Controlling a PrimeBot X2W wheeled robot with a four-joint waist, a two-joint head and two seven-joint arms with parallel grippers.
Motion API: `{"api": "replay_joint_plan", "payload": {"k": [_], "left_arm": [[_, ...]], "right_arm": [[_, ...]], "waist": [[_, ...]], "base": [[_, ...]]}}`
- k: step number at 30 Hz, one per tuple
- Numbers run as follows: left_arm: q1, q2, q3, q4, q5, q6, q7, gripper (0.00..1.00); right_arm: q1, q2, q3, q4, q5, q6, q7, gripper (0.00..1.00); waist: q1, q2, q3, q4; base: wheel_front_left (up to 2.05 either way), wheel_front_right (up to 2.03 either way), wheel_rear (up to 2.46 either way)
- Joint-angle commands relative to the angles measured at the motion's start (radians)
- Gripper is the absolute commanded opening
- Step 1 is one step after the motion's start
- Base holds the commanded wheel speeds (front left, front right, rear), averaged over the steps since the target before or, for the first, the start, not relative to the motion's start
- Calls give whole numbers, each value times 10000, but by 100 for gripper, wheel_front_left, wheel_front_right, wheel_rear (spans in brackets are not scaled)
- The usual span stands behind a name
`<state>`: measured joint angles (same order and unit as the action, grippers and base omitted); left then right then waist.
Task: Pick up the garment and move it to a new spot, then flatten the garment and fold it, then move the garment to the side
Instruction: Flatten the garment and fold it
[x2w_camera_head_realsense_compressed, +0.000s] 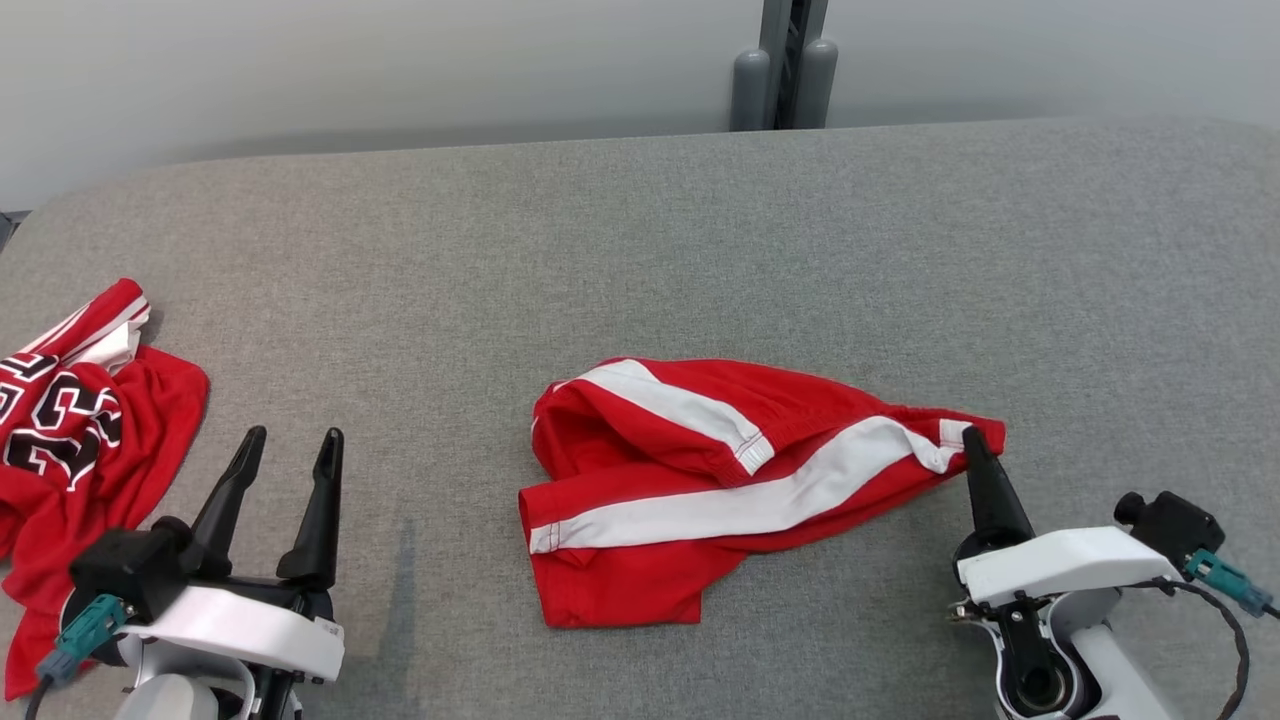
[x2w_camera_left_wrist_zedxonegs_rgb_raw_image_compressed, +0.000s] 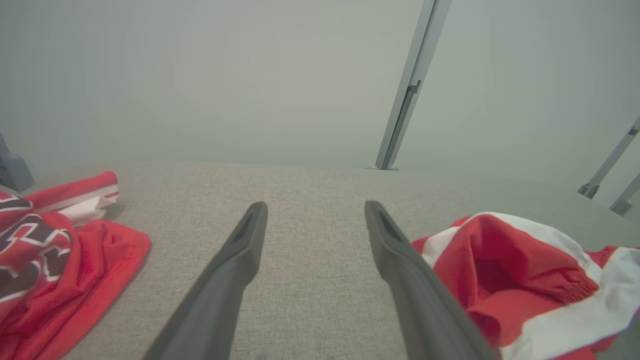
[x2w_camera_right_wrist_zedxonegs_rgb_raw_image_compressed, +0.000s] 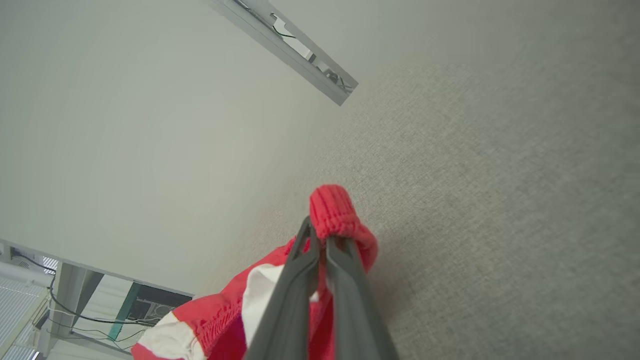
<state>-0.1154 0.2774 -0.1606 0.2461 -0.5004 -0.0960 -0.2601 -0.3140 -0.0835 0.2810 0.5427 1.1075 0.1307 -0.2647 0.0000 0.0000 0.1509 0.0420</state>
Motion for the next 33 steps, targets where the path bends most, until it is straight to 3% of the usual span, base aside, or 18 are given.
{"api": "replay_joint_plan", "payload": {"k": [1, 2, 3, 4, 12, 21, 27, 33], "left_arm": [[-226, 41, 33, 20, 63, -56, -40, 100], [-231, 37, 41, 38, 66, -68, -40, 100], [-234, 37, 46, 52, 70, -75, -40, 100], [-247, 37, 56, 65, 73, -90, -40, 100], [-35, -18, 267, 84, 228, 12, -40, 100], [344, -37, 703, -229, 475, 404, -39, 100], [765, 12, 779, -488, 619, 721, -3, 100], [1153, -44, 694, -726, 609, 896, 182, 100]], "right_arm": [[41, 46, -107, 197, 66, 0, -20, 0], [-18, 67, -143, 284, 39, 0, -22, 20], [-77, 84, -251, 332, 32, 0, -22, 95], [-90, 103, -320, 389, -2, 0, -22, 100], [395, -281, -1250, 214, -1491, 0, -22, 100], [1025, -837, -2866, -1912, -5563, 0, -21, 100], [1306, -857, -2759, -3104, -7771, 0, 280, 100], [1857, -686, -2519, -3863, -8869, -1, 991, 100]], "waist": [[0, 0, 51, -3], [0, 0, 64, -5], [0, 0, 79, -6], [0, 0, 84, -5], [0, 0, -87, 1], [0, 0, -515, -122], [0, 0, -1030, -141], [0, 0, -1403, -101]], "base": [[0, 0, 0], [0, 0, 0], [0, 0, 0], [0, 0, 0], [0, 0, 0], [0, 0, 0], [0, 0, 0], [0, 0, 0]]}}
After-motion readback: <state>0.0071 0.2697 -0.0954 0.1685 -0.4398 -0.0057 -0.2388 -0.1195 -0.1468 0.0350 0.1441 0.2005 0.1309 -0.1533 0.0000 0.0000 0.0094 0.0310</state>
